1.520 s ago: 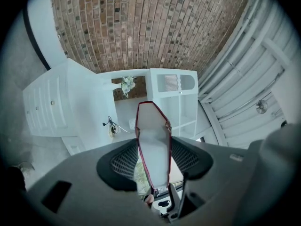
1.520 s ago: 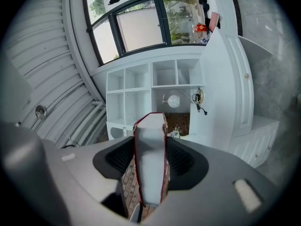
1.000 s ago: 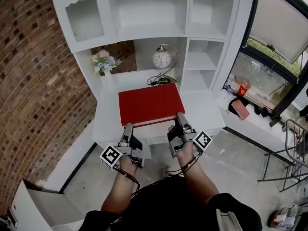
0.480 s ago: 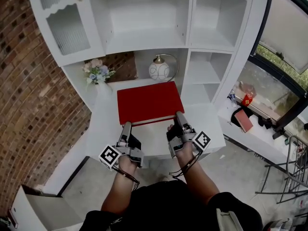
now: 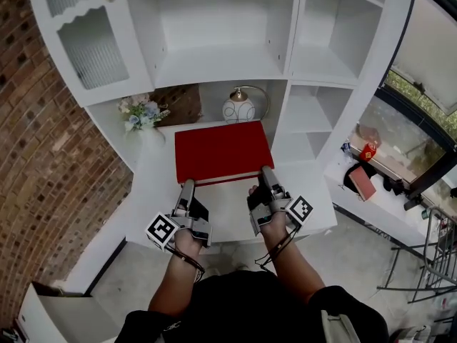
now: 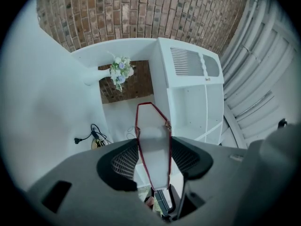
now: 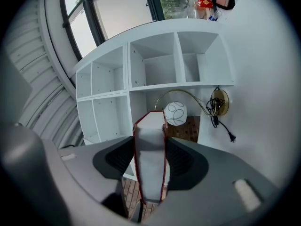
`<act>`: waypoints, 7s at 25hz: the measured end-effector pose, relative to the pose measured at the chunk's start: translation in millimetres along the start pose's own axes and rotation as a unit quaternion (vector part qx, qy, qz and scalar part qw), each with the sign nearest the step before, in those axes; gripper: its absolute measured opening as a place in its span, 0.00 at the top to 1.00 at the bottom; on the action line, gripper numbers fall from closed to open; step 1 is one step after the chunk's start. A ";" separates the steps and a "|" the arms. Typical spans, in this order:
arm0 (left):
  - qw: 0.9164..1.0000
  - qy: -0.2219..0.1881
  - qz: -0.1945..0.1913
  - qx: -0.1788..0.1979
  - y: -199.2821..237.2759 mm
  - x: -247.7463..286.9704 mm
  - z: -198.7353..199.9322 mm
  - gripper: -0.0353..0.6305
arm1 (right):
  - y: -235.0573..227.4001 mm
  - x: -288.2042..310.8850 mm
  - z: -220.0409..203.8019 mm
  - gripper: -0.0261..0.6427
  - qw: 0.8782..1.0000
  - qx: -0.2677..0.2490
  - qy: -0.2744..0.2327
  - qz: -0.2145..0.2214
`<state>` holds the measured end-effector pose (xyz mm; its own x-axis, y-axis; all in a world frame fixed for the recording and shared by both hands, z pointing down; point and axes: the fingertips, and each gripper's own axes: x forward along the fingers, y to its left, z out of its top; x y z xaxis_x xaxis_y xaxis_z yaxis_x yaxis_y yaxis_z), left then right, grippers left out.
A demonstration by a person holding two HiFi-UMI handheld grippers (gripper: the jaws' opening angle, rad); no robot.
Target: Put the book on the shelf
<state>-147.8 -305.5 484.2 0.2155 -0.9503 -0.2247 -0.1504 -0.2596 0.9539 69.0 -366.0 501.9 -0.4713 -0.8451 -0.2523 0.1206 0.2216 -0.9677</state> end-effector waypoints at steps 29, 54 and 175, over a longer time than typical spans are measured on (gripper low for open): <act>0.997 0.021 -0.067 0.016 -39.1 36.2 23.4 0.61 | 52.8 26.2 1.0 0.63 0.998 -0.032 -0.017 0.059; 0.989 0.019 -0.138 0.056 -102.3 54.1 35.9 0.61 | 117.2 47.2 5.0 0.63 0.989 -0.051 -0.014 0.138; 0.909 -0.043 -0.004 0.414 -132.1 191.8 136.9 0.57 | 156.8 220.1 74.1 0.43 0.965 -0.230 -0.124 0.025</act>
<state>-218.6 -477.0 287.9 0.1487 -0.9485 -0.2798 -0.8318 -0.2730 0.4833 48.9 -553.3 294.5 -0.2454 -0.9051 -0.3473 -0.2891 0.4103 -0.8649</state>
